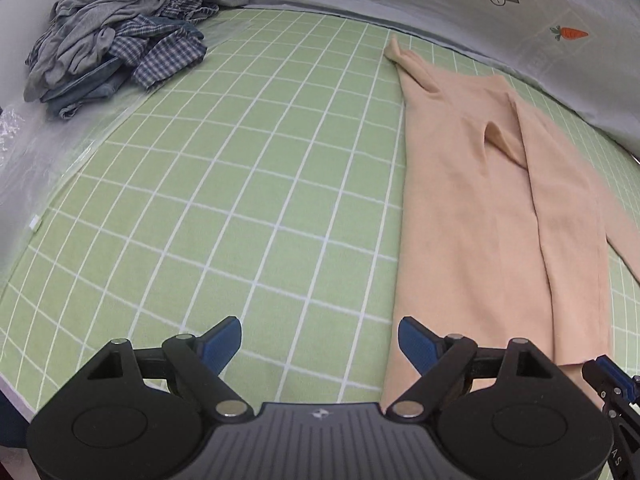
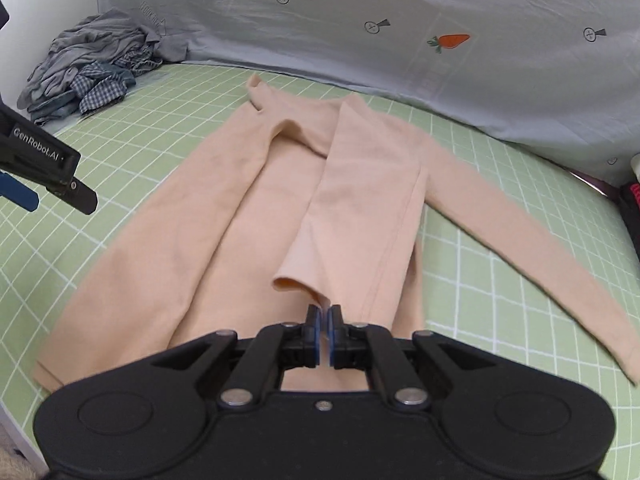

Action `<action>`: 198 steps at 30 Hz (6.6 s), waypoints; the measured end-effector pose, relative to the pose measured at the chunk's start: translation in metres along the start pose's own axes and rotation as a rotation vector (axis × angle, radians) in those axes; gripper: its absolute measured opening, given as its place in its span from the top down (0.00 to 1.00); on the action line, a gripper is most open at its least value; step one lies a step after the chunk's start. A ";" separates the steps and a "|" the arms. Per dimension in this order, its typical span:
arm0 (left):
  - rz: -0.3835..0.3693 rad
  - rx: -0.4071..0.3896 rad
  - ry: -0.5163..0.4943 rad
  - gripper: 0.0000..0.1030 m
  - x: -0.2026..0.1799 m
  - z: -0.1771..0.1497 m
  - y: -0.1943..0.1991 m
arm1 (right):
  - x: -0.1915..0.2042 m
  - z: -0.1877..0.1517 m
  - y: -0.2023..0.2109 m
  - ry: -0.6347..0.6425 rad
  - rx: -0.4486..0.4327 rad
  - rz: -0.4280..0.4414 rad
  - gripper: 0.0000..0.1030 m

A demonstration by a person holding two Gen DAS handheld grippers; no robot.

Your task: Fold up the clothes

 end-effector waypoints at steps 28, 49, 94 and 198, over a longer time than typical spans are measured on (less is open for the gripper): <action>-0.140 -0.040 -0.256 0.14 -0.151 -0.020 0.001 | -0.158 -0.075 0.057 -0.487 0.019 -0.364 0.00; -0.212 -0.108 -0.198 0.97 -0.203 -0.025 0.002 | -0.221 -0.103 0.042 -0.441 0.100 -0.349 0.00; -0.030 -0.028 0.007 0.20 -0.072 -0.061 0.041 | -0.150 -0.041 0.018 -0.366 0.019 -0.199 0.00; -0.256 -0.056 -0.286 0.92 -0.220 0.078 -0.036 | -0.248 0.006 -0.041 -0.544 0.109 -0.398 0.03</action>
Point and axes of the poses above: each gripper's, at about its wrist camera, not at the fingertips, and y roughly against the way its jaws point, x to its left, z to its top, the point moved 5 cm from there along -y, roughly the way its jaws point, and after that the axes turned 5 degrees about -y, right-handed, at the moved point
